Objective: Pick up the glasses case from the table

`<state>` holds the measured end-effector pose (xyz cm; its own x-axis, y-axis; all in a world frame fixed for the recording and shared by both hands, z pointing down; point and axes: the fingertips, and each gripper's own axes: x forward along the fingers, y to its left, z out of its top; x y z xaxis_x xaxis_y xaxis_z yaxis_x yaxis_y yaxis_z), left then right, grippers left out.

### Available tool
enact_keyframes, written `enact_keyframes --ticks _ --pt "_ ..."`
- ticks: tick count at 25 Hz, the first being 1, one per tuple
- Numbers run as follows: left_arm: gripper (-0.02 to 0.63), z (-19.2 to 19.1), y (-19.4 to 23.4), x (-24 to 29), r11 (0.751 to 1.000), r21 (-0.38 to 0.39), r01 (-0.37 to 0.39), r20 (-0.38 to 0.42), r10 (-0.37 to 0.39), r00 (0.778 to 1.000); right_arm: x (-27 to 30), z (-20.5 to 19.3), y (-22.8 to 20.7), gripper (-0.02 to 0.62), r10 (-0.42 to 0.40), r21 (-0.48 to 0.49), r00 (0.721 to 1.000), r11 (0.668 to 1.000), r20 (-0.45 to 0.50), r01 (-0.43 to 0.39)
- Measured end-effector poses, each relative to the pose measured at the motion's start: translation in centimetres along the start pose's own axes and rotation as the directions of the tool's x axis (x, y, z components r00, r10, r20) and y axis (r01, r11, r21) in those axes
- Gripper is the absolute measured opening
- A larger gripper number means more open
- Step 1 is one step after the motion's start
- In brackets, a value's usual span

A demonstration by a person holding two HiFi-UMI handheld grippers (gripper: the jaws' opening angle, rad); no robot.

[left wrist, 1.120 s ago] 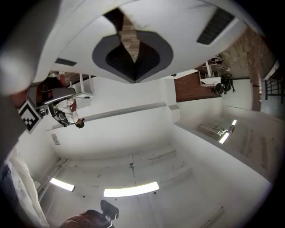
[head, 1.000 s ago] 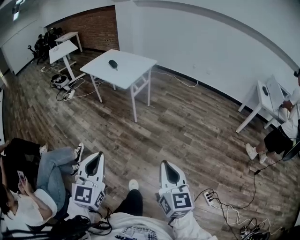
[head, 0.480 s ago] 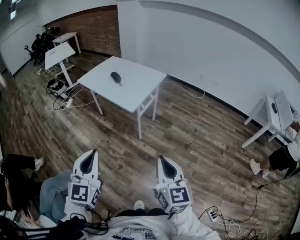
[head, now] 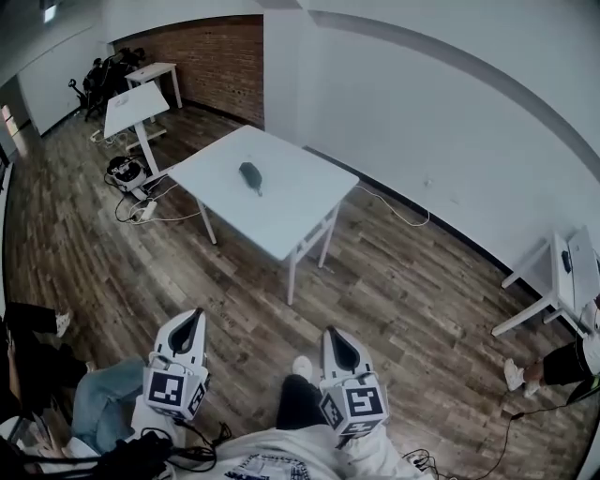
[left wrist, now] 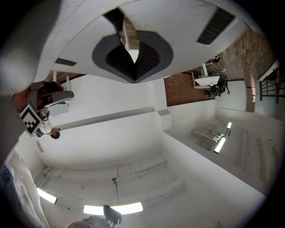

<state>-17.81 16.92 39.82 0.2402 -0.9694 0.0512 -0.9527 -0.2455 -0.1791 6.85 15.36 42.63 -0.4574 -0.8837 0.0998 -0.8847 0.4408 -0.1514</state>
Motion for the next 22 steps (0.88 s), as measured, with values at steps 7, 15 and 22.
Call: enact_keyframes --ticks 7,15,22 --pt "0.028 -3.0 2.8 11.4 0.999 -0.031 -0.033 -0.067 0.031 0.997 12.4 -1.2 -6.4 -0.011 0.035 0.047 0.999 0.998 -0.032 -0.033" --pt "0.028 -0.9 7.8 28.9 0.994 -0.028 -0.108 -0.087 0.105 0.991 30.0 3.9 -14.0 -0.011 0.125 0.036 0.992 0.992 -0.014 -0.125" --pt "0.028 -0.5 11.3 38.2 0.991 -0.026 -0.131 -0.096 0.128 0.987 40.8 6.4 -16.6 -0.011 0.171 0.033 0.985 0.985 -0.022 -0.17"
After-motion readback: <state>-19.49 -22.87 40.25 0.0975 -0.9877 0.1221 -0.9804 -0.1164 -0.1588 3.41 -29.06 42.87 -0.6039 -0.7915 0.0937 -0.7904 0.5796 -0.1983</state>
